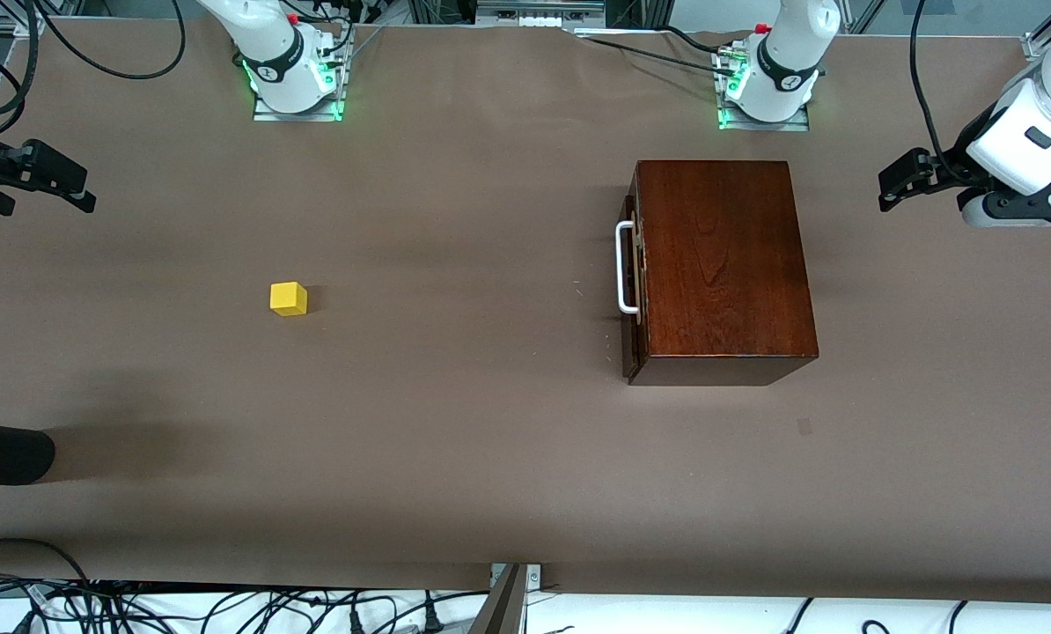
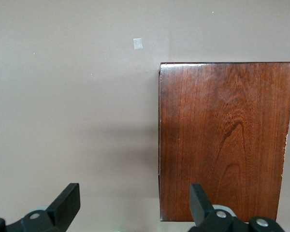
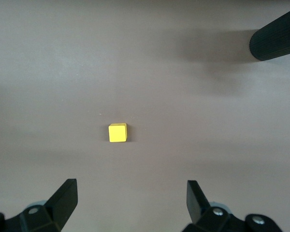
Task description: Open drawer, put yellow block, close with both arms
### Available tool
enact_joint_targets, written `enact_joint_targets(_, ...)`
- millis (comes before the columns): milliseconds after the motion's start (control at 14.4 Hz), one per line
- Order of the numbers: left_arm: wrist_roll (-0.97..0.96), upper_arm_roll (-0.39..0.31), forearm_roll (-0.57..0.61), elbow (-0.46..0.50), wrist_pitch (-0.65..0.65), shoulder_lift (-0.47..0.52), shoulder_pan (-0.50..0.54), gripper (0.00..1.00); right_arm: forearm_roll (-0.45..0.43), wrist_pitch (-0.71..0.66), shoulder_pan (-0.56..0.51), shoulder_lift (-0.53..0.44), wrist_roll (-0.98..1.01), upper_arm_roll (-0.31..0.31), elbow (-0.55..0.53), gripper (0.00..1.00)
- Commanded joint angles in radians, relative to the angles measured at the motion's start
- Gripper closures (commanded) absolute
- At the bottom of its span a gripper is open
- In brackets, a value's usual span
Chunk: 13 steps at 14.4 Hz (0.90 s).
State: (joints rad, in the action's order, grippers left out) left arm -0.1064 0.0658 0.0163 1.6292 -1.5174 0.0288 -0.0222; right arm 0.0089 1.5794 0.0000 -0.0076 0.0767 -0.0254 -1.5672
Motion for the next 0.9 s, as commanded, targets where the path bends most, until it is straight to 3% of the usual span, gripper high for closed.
enact_joint_targets(0, 0.022, 0.002, -0.024, 0.070, -0.023, 0.064, 0.007, 0.00, 0.006, -0.007, -0.002, 0.001, 0.003, 0.004, 0.013, 0.00)
enact_joint_targets(832, 0.017, -0.001, -0.024, 0.031, -0.023, 0.036, 0.005, 0.00, 0.005, -0.004, -0.002, 0.001, 0.003, 0.004, 0.013, 0.00)
